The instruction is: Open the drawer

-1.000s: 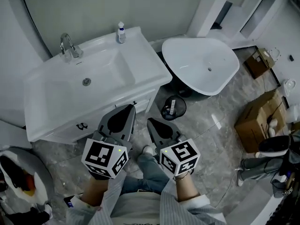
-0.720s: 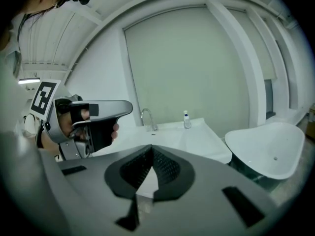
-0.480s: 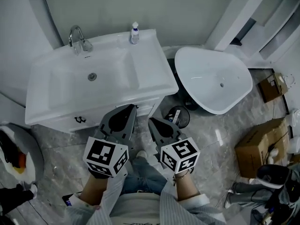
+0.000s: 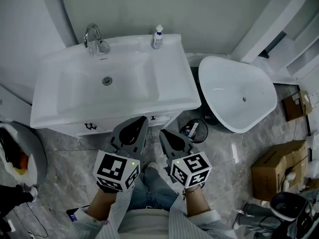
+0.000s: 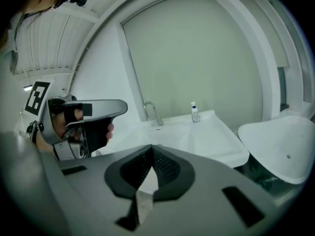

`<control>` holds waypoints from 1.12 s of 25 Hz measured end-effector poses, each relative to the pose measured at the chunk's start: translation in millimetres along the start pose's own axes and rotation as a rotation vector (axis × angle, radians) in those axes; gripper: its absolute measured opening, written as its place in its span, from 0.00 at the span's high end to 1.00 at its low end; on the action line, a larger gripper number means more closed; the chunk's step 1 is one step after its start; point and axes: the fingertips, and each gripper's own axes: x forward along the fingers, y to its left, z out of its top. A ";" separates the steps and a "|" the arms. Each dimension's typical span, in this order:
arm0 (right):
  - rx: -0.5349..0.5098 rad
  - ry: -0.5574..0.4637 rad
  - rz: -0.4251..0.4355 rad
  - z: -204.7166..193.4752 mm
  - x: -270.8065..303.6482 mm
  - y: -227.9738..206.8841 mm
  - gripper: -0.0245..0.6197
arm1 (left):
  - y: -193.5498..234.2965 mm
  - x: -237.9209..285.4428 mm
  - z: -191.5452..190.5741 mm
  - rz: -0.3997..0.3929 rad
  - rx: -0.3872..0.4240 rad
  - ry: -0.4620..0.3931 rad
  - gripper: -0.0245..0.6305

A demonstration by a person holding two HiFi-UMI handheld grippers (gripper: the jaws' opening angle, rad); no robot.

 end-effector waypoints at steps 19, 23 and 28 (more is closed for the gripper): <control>0.066 0.088 -0.087 -56.7 45.8 -25.9 0.95 | 48.1 -2.2 -79.3 0.064 -0.073 0.085 0.94; 0.064 0.105 -0.080 -79.6 61.4 -37.0 0.95 | 52.9 -2.3 -107.8 0.102 -0.111 0.093 0.94; 0.102 0.109 -0.070 -108.9 83.1 -54.2 0.95 | 60.6 0.3 -144.2 0.134 -0.129 0.111 0.94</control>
